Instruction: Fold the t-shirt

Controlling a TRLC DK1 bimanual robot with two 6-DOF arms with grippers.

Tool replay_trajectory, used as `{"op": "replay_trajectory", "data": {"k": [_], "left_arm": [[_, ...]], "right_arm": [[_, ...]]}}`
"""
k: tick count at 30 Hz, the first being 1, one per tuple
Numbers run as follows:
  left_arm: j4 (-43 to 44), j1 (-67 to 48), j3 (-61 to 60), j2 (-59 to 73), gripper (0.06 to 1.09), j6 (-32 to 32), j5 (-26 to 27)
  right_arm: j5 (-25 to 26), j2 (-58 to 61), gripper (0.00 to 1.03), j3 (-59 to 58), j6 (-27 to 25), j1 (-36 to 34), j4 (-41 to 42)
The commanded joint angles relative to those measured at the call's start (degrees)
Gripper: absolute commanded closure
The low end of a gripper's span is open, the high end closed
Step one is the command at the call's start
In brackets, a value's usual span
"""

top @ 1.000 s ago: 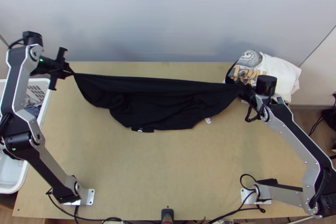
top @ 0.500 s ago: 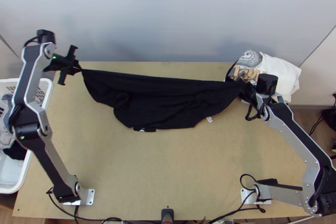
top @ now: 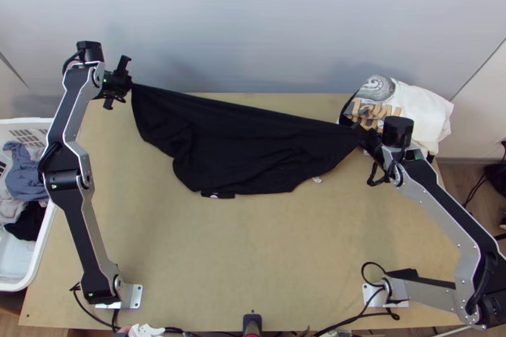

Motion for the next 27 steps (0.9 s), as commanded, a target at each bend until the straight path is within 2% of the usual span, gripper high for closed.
{"op": "replay_trajectory", "data": {"k": [1, 14, 15, 16, 18, 19, 21, 24, 27], "left_arm": [[5.1, 0.11, 0.43, 1.45, 1.05, 1.99, -1.75], [5.8, 0.9, -1.68, 1.63, 1.02, 2.79, -1.66], [5.8, 0.72, -1.68, 1.63, 0.92, 2.7, -1.58], [5.8, 0.54, -1.68, 1.72, 0.72, 2.61, -1.23], [5.8, 0.02, -1.59, 1.89, 0.19, 2.96, 0.97], [5.45, -0.16, -1.59, 1.98, 0.1, 2.96, 1.24], [4.92, -0.42, -1.77, 1.54, 0.1, 2.96, 1.68], [3.51, -0.51, -1.86, 0.75, 0.1, 3.23, 5.54], [1.84, -0.33, -3.53, -0.48, 0.1, 6.04, 8.27]], "right_arm": [[2.85, -0.3, 1.0, -0.35, -1.78, 0.43, 1.13], [4.7, -0.22, 1.0, -1.58, -4.33, 0.78, 3.68], [4.7, -0.22, 1.0, -1.67, -4.42, 0.87, 3.68], [4.7, -0.3, 1.0, -1.76, -4.42, 0.96, 3.68], [4.7, -0.48, 1.0, -1.84, -4.59, 1.22, 3.68], [4.7, -0.66, 1.0, -2.02, -4.59, 1.31, 3.68], [4.7, -1.18, 1.0, -2.37, -4.95, 1.57, 3.68], [4.7, -1.62, 1.0, -3.07, -5.56, 1.57, 3.68], [4.7, -1.62, 1.0, -3.25, -5.82, 1.57, 3.77]]}}
